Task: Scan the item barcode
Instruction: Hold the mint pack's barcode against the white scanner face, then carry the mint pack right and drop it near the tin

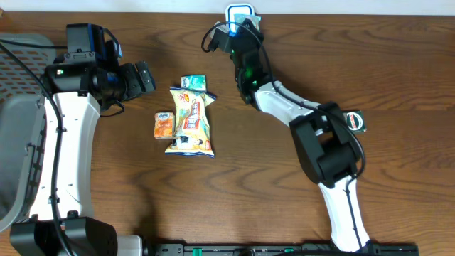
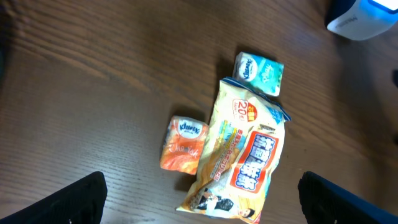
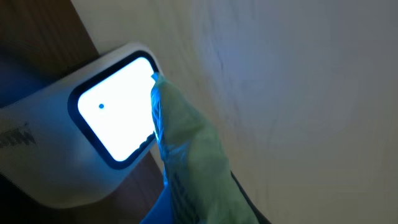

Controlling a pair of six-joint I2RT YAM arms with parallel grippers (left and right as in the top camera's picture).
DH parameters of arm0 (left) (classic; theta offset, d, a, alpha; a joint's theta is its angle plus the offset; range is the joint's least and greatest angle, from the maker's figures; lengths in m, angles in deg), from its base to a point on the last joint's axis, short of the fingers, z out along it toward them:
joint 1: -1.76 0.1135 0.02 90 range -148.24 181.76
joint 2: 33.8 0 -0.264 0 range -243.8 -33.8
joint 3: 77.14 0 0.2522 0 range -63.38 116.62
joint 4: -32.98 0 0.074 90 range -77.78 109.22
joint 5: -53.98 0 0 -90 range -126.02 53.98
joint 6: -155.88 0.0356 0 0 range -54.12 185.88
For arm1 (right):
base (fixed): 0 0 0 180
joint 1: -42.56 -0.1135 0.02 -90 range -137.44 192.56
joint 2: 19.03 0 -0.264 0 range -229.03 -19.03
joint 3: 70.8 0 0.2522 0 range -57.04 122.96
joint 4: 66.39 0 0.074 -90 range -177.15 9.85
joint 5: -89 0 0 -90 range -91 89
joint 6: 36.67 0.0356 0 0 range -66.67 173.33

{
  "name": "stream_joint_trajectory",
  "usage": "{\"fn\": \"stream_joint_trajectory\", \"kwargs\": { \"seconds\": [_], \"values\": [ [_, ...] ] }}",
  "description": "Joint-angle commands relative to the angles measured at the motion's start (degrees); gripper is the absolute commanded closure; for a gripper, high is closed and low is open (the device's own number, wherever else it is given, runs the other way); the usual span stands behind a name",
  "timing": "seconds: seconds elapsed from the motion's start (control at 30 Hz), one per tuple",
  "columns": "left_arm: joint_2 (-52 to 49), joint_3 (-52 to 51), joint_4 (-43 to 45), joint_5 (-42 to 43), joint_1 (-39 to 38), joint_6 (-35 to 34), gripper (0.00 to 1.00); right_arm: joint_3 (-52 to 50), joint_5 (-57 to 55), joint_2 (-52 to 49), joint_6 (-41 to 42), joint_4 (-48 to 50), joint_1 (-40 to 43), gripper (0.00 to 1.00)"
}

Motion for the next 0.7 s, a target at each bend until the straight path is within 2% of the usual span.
{"fn": "stream_joint_trajectory", "kwargs": {
  "seconds": [0.0, 0.17, 0.2, 0.27, 0.37, 0.43, 0.53, 0.57, 0.67],
  "values": [
    [-0.3, -0.2, -0.1, -0.4, 0.1, 0.8, 0.02, 0.9, 2.9, 11.3, 13.7, -4.7, 1.4, 0.99],
    [-0.3, -0.2, -0.1, -0.4, 0.1, 0.7, 0.02, 0.9, 14.1, 22.5, 33.8, -19.5, 3.7, 0.99],
    [-0.3, -0.2, -0.1, -0.4, 0.1, 0.7, 0.02, 0.9, 20.2, 26.2, 40.9, -25.0, 5.0, 0.99],
    [-0.3, -0.2, -0.1, -0.4, 0.1, 0.7, 0.02, 0.9, 26.1, 29.7, 49.9, -31.0, 6.8, 0.99],
    [-0.3, -0.2, -0.1, -0.4, 0.1, 0.7, 0.02, 0.9, 36.1, 35.6, 69.2, -43.1, 11.3, 0.99],
    [-0.3, -0.2, -0.1, -0.4, 0.1, 0.7, 0.02, 0.9, 41.7, 38.3, 73.5, -50.6, 14.1, 0.99],
    [-0.3, -0.2, -0.1, -0.4, 0.1, 0.7, 0.02, 0.9, 46.4, 40.8, 75.2, -62.6, 18.7, 0.99],
    [-0.3, -0.2, -0.1, -0.4, 0.1, 0.8, 0.03, 0.9, 47.1, 41.0, 76.2, -68.3, 20.7, 0.99],
    [-0.3, -0.2, -0.1, -0.4, 0.1, 0.7, 0.02, 0.4, 46.4, 40.5, 76.4, -76.7, 23.7, 0.99]
  ]
}}
